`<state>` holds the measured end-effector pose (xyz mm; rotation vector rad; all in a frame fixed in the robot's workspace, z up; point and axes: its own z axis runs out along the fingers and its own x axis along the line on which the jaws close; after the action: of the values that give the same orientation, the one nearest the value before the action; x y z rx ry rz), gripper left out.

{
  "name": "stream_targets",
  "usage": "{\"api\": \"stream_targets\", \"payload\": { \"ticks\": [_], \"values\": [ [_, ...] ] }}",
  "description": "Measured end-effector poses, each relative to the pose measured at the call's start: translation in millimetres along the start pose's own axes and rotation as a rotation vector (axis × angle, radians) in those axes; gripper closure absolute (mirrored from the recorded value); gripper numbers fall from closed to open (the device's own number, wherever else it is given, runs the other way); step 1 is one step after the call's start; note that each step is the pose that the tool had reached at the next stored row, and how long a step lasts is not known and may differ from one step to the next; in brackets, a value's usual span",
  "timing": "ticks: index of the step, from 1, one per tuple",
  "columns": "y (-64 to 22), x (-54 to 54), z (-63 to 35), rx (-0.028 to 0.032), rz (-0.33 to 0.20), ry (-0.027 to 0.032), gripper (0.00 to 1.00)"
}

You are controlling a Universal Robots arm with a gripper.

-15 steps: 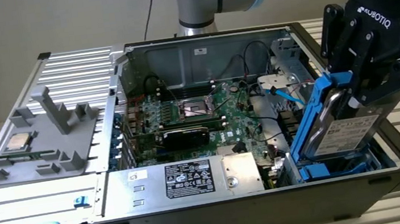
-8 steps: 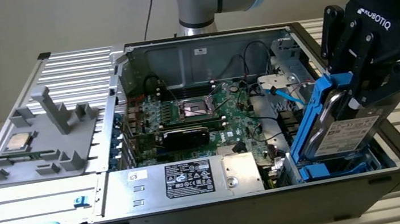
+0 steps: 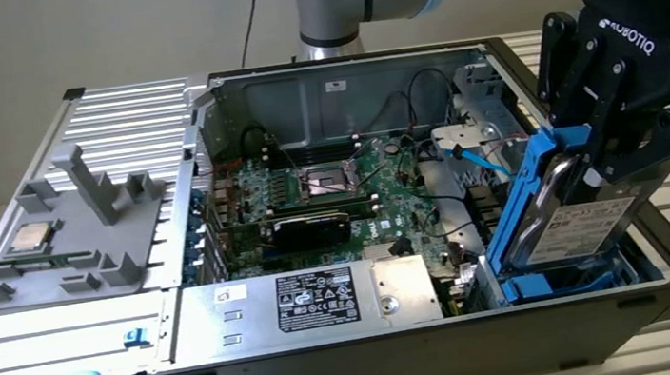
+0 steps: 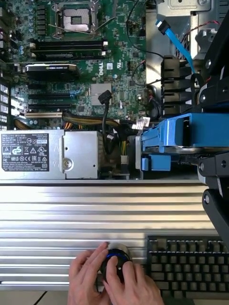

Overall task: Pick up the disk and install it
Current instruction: 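Pick up the disk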

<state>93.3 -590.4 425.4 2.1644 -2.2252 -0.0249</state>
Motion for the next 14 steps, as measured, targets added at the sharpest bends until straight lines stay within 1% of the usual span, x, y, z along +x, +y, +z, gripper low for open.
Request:
{"api": "stream_targets", "payload": {
  "ticks": [14],
  "values": [
    [-0.2, 0.8, 4.0, -0.0001, 0.0, -0.0025, 0.63]
  ]
}}
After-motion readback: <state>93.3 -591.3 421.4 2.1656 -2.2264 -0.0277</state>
